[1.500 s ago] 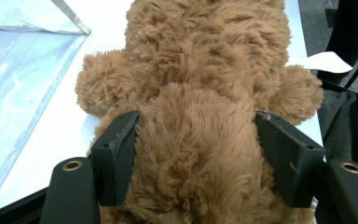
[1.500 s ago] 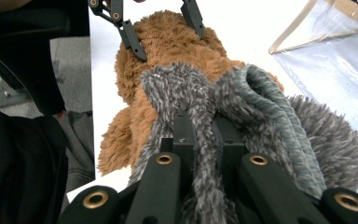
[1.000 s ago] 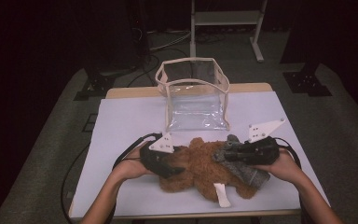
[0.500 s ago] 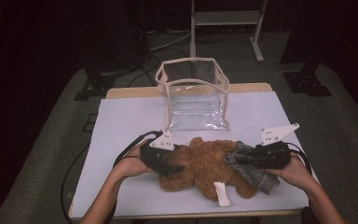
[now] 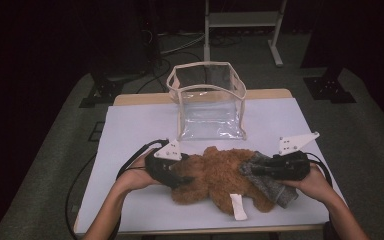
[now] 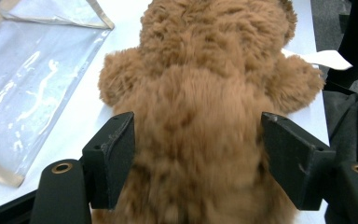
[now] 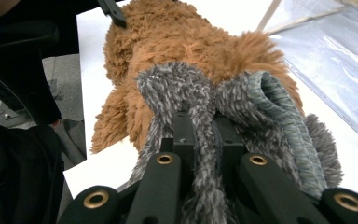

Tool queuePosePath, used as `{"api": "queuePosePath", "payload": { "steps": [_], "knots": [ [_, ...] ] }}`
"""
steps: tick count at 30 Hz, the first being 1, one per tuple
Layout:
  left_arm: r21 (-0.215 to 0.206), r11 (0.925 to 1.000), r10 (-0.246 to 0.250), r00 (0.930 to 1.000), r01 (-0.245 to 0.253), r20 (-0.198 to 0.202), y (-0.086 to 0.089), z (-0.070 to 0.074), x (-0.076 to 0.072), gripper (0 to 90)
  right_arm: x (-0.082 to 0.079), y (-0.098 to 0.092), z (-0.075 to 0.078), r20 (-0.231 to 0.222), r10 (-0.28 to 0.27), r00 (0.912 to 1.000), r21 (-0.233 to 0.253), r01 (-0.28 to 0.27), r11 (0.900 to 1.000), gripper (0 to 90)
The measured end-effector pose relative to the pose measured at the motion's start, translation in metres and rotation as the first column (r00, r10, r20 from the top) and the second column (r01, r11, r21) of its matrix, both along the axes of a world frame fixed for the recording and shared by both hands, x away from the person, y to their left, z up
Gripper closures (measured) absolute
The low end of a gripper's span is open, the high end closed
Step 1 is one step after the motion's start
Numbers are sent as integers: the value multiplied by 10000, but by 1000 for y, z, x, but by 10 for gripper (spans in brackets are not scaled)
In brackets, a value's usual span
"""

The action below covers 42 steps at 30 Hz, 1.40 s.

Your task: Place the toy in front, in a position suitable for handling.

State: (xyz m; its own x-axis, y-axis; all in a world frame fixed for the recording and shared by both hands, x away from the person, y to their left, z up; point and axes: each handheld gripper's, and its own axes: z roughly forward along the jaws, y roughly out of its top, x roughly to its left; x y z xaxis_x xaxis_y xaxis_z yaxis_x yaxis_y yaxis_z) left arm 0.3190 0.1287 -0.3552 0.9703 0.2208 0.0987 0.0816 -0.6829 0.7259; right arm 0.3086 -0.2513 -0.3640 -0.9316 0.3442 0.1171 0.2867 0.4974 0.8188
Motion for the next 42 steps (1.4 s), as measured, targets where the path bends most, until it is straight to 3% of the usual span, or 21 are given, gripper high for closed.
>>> {"api": "queuePosePath", "payload": {
  "steps": [6, 10, 13, 22, 27, 31, 35, 37, 42],
  "knots": [
    [230, 9997, 106, 9994, -98, -334, 17, -11, -4, 274, -1, 13, 14, 393, 213, 9990, -317, -201, 9993, 818],
    [-14, 10000, -16, 9986, 16, -534, 7, -23, -3, 279, 2, 33, 23, 632, 590, 9963, -538, -556, 9970, 818],
    [-251, 9994, -240, 9984, 228, -512, -2, -20, -1, 305, 5, 51, 28, 876, 946, 9916, -885, -869, 9923, 817],
    [-234, 9982, -551, 9983, 547, -169, -28, -16, 2, 299, 17, 92, 28, 1004, 1500, 9836, -1883, -1293, 9736, 817],
    [-584, 9978, -327, 9995, 324, -51, -18, -14, 3, 275, 26, 84, 19, 769, 1298, 9886, -2181, -1103, 9697, 822],
    [-678, 9977, -48, 10000, 45, -55, -4, -12, 3, 268, 29, 69, 14, 452, 1023, 9937, -1777, -927, 9797, 823],
    [-589, 9982, 53, 9991, -78, -425, 7, -20, 5, 309, 31, 59, 14, 344, 758, 9965, -1601, -694, 9847, 822],
    [-825, 9966, 20, 9978, -75, -667, 6, -27, 6, 347, 32, 57, 14, 338, 755, 9966, -1518, -695, 9860, 822],
    [-1023, 9947, -143, 9973, 69, -724, -5, -34, 9, 351, 26, 67, 23, 600, 932, 9938, -1546, -830, 9845, 822]
  ]
}}
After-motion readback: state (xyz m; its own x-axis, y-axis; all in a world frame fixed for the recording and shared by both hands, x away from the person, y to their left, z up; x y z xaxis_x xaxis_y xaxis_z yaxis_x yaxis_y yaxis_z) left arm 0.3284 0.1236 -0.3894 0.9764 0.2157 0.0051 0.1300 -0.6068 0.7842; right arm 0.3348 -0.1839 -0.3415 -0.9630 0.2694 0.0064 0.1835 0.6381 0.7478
